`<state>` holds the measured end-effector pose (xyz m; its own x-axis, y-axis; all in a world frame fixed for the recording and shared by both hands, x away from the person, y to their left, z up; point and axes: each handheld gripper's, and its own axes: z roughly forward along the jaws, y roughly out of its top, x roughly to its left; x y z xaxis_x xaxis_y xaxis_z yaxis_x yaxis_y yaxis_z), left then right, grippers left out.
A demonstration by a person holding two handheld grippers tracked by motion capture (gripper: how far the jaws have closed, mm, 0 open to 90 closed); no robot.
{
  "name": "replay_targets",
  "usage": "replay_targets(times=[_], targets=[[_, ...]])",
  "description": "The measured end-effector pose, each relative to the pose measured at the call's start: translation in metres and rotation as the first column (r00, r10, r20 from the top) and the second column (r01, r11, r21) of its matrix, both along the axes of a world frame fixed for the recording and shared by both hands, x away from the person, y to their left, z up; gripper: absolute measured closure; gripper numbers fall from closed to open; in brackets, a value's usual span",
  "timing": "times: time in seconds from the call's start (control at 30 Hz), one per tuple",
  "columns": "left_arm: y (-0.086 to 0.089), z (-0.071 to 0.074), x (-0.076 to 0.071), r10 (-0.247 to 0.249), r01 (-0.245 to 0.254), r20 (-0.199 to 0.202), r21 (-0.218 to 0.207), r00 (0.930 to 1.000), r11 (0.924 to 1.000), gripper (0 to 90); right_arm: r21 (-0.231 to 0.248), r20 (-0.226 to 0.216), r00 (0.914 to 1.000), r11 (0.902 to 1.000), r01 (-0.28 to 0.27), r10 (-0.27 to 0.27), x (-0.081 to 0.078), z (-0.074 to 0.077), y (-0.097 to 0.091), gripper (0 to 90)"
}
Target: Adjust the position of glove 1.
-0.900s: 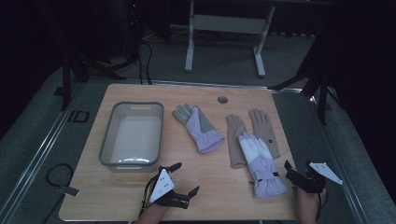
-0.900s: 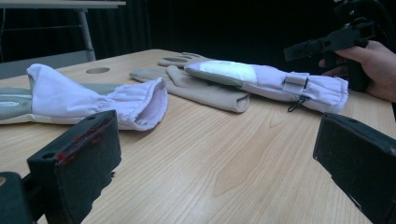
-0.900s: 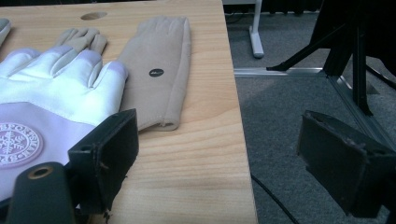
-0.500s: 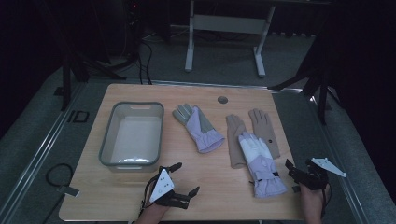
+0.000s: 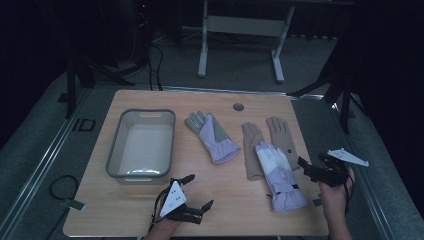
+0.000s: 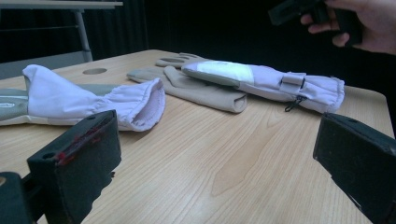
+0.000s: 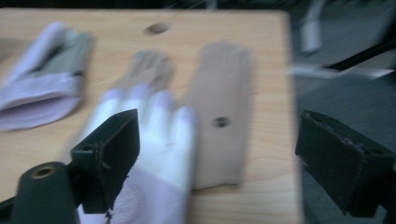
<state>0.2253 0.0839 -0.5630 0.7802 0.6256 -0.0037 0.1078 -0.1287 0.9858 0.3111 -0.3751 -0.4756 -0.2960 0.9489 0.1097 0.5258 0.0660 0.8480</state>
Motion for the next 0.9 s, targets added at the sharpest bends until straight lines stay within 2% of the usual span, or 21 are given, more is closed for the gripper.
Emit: replay_targets(times=[0.03,0.07,0.13,0.17,0.3,0.43,0.5,0.6,0.7,0.73,0.77,0.8,0.9], targets=[[0.000,0.000,0.000,-0.001,0.001,0.000,0.000,1.0000,1.0000,0.9,0.012,0.024,0.9997,0.9999,0.006,-0.006,0.000,0.003,0.002,16.9],[0.000,0.000,0.000,-0.001,0.001,0.000,-0.001,1.0000,1.0000,0.9,-0.007,0.035,0.9994,1.0000,0.006,-0.005,0.001,0.007,0.009,15.3],[0.000,0.000,0.000,-0.003,0.003,-0.002,-0.001,1.0000,1.0000,0.9,0.025,0.026,0.9996,0.9997,-0.006,0.005,0.004,0.011,0.012,14.1],[0.000,0.000,0.000,-0.003,0.003,-0.002,-0.002,1.0000,1.0000,0.9,0.043,0.019,0.9994,0.9986,-0.031,0.030,0.005,0.014,0.015,12.9],[0.000,0.000,0.000,-0.004,0.004,-0.001,-0.003,1.0000,1.0000,1.0,0.021,0.025,0.9981,0.9982,-0.057,0.056,0.010,0.025,0.030,11.2],[0.001,0.000,0.000,-0.007,0.007,-0.002,-0.002,1.0000,1.0000,0.9,0.014,0.006,0.9951,0.9950,-0.099,0.098,0.020,0.033,0.043,10.8],[0.000,0.000,0.000,-0.007,0.007,-0.005,-0.005,1.0000,1.0000,0.9,0.012,0.008,0.9951,0.9951,-0.098,0.098,0.022,0.036,0.046,12.0],[0.000,0.000,0.000,-0.008,0.008,-0.003,-0.003,1.0000,1.0000,0.9,-0.004,0.005,0.9883,0.9883,-0.153,0.153,0.033,0.045,0.061,16.0],[0.000,0.000,0.000,-0.010,0.010,-0.003,-0.003,0.9999,0.9999,0.9,-0.009,0.005,0.9854,0.9853,-0.170,0.170,0.038,0.048,0.068,16.8],[0.000,0.000,0.000,-0.010,0.010,-0.003,-0.004,0.9999,0.9999,0.9,-0.028,-0.006,0.9796,0.9792,-0.201,0.201,0.045,0.050,0.076,17.7],[0.000,0.000,0.000,-0.011,0.011,-0.003,-0.005,0.9999,0.9999,0.9,-0.028,-0.006,0.9796,0.9792,-0.201,0.201,0.045,0.050,0.076,17.7],[0.000,0.000,0.000,-0.013,0.013,-0.005,-0.004,0.9999,0.9999,0.9,-0.054,-0.016,0.9720,0.9705,-0.235,0.234,0.050,0.050,0.086,20.0],[0.000,0.000,0.000,-0.015,0.015,-0.006,-0.005,0.9999,0.9999,0.9,-0.062,-0.010,0.9629,0.9610,-0.270,0.270,0.058,0.049,0.100,25.0]])
